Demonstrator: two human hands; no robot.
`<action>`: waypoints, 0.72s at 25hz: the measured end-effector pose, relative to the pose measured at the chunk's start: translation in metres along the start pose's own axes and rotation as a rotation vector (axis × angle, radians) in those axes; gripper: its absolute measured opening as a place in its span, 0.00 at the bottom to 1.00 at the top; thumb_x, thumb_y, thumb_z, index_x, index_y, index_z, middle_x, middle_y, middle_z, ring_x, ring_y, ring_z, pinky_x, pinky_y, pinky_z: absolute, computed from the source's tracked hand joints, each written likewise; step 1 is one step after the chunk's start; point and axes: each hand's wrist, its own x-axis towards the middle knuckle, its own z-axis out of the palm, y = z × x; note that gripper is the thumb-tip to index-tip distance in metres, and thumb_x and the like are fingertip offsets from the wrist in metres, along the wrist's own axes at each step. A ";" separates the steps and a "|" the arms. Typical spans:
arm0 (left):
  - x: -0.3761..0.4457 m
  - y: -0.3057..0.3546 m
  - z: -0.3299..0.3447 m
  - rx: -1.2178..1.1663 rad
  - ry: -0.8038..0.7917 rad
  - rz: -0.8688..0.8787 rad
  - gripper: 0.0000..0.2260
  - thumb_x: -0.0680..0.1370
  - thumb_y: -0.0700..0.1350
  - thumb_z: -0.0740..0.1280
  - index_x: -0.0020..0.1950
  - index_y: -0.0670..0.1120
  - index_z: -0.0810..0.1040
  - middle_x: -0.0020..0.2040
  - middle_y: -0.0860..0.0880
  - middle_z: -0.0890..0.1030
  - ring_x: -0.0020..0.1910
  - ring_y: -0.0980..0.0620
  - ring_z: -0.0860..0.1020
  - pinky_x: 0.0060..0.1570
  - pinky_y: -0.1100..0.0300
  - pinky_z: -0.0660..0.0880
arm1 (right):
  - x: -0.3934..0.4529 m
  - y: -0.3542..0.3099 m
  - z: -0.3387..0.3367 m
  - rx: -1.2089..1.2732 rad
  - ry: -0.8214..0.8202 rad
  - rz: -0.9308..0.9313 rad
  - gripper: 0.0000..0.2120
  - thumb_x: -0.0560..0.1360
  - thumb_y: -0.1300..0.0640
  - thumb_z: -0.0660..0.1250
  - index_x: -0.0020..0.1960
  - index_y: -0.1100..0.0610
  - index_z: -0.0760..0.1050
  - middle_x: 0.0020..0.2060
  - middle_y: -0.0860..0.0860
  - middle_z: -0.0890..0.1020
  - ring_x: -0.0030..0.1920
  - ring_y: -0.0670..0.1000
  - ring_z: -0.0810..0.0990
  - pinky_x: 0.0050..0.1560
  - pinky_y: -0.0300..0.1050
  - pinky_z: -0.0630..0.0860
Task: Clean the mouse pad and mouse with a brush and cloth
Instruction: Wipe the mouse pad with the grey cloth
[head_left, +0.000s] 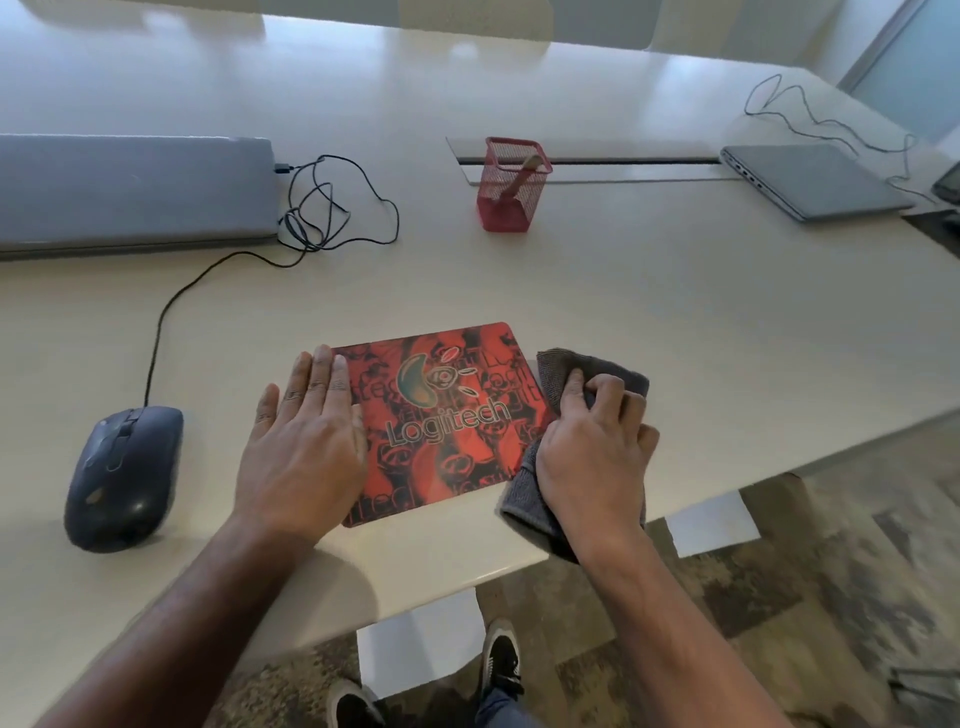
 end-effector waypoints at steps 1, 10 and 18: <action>0.001 0.000 0.000 -0.005 0.001 0.000 0.27 0.85 0.53 0.43 0.83 0.46 0.43 0.83 0.50 0.42 0.80 0.54 0.37 0.80 0.51 0.40 | -0.004 0.007 0.000 -0.009 0.004 0.027 0.25 0.78 0.57 0.63 0.75 0.59 0.73 0.62 0.58 0.73 0.61 0.63 0.72 0.52 0.60 0.72; 0.001 -0.006 0.004 -0.028 -0.007 0.035 0.28 0.85 0.53 0.44 0.83 0.43 0.46 0.83 0.47 0.44 0.81 0.50 0.40 0.80 0.48 0.42 | -0.051 0.061 -0.010 0.105 0.070 0.290 0.19 0.78 0.63 0.66 0.69 0.58 0.79 0.60 0.57 0.73 0.58 0.62 0.70 0.52 0.62 0.74; -0.003 -0.006 -0.009 -0.176 0.132 0.068 0.29 0.85 0.54 0.50 0.83 0.44 0.48 0.83 0.42 0.51 0.82 0.47 0.49 0.79 0.49 0.49 | -0.046 0.069 -0.045 0.386 0.132 0.269 0.17 0.77 0.69 0.63 0.63 0.60 0.80 0.61 0.57 0.76 0.61 0.62 0.71 0.61 0.58 0.71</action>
